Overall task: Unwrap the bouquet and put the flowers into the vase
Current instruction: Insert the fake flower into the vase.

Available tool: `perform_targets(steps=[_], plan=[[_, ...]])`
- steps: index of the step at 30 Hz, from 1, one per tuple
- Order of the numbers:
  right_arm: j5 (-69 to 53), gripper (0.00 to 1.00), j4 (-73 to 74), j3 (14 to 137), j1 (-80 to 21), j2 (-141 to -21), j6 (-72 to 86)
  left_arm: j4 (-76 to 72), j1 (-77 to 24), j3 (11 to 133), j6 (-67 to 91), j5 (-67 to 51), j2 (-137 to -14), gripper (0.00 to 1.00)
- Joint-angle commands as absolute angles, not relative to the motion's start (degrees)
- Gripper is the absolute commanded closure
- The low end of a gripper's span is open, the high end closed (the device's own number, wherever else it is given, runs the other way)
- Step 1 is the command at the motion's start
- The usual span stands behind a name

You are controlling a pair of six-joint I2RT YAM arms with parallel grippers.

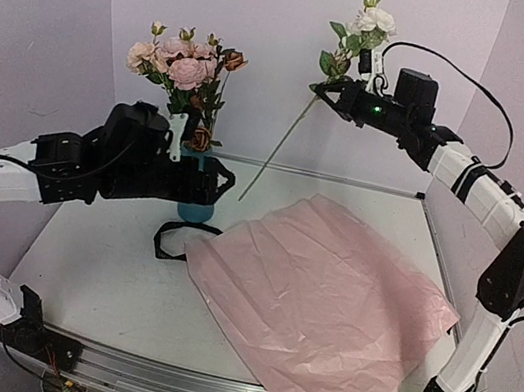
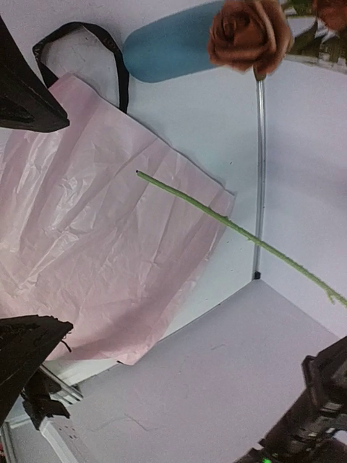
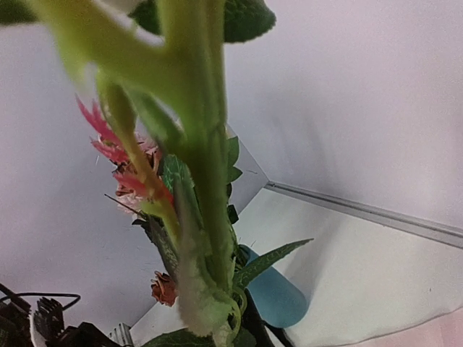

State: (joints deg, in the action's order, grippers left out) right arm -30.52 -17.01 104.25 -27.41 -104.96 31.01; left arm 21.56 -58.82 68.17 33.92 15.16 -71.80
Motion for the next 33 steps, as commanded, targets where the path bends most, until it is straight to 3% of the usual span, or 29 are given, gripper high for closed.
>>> perform_targets(steps=[1, 7, 15, 33], plan=[[-26.5, 1.00, -26.6, 107.3, -30.8, -105.3, 20.3, 23.4, -58.2, 65.3, 39.3, 22.7, -64.5, 0.11], [-26.3, 1.00, -33.2, 109.5, -32.3, -107.9, 17.8, 25.1, -56.7, 63.2, 41.1, 25.9, -60.2, 0.11], [-30.1, 1.00, -35.2, 112.9, -33.4, -110.4, 19.8, 26.2, -55.8, 68.5, 34.0, 24.1, -63.6, 0.12], [-46.8, 1.00, -32.6, 92.2, -34.1, -97.0, 25.8, 25.1, -55.6, 92.1, 21.7, 5.3, -81.3, 0.29]])
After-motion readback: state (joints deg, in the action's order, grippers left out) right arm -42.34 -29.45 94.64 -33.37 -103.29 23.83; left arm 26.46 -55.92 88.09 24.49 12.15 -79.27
